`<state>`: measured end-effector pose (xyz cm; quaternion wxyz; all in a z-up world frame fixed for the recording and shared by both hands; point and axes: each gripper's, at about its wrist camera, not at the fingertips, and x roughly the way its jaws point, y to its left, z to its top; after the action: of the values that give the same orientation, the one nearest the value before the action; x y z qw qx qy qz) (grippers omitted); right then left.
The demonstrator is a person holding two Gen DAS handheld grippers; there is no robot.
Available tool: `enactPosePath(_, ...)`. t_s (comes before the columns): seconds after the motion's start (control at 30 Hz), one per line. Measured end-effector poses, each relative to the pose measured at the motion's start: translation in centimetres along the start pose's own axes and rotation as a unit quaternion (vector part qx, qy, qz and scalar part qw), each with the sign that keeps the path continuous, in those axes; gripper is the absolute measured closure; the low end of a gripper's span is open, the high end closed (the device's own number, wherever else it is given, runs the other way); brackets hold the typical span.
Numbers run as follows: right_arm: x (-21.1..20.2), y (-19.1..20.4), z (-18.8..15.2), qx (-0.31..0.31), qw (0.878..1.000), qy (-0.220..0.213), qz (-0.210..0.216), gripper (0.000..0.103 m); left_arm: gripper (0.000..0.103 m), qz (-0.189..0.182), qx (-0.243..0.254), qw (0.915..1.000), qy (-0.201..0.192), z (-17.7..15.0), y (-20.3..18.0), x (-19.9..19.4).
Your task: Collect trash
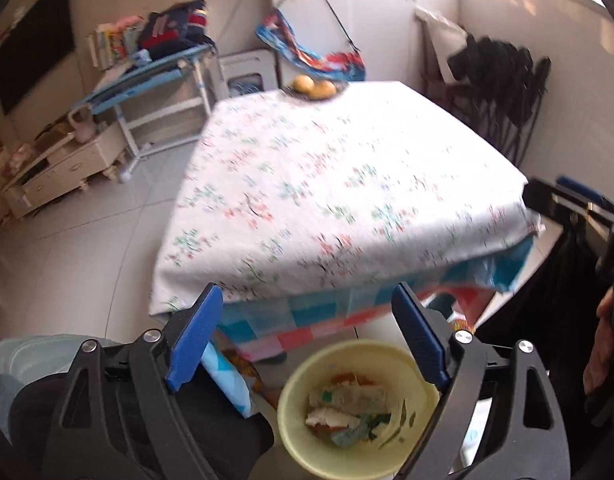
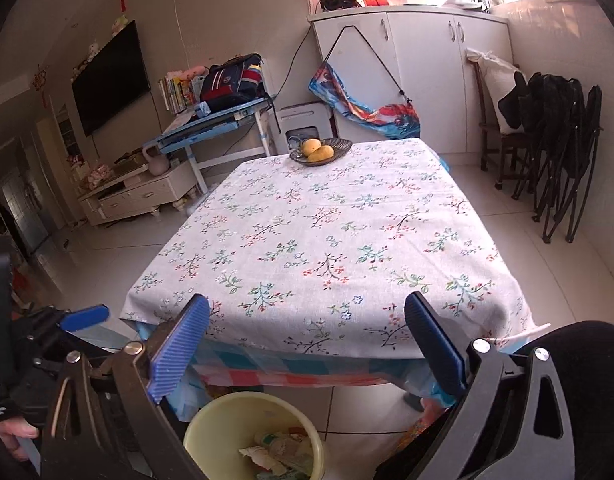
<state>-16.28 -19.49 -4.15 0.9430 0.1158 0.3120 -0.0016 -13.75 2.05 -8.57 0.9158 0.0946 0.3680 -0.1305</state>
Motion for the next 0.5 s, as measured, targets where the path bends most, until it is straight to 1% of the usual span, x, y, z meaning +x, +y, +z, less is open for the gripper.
enactPosePath(0.1, 0.1, 0.3, 0.3, -0.011, 0.999, -0.008, -0.042, 0.008, 0.014, 0.030, -0.041, 0.9978, -0.043, 0.9, 1.2, -1.1)
enactPosePath(0.17, 0.2, 0.5, 0.6, -0.017, 0.998, -0.013, -0.053, 0.008, 0.011, 0.046, -0.055, 0.9952, -0.066, 1.5, 1.6, -1.6)
enactPosePath(0.23, 0.0, 0.7, 0.6, -0.023, 0.998, -0.019, -0.056, 0.008, 0.009, 0.059, -0.063, 0.9927, -0.084, 1.9, 1.7, -2.0)
enactPosePath(0.37, -0.6, 1.1, 0.8, -0.045, 0.996, -0.035, -0.070, 0.008, 0.007, 0.074, -0.076, 0.9890, -0.103, 2.4, 1.7, -2.3)
enactPosePath(0.5, -1.2, 1.3, 1.0, -0.056, 0.994, -0.048, -0.083, 0.007, 0.007, 0.080, -0.088, 0.9873, -0.106, 2.9, 1.5, -2.1)
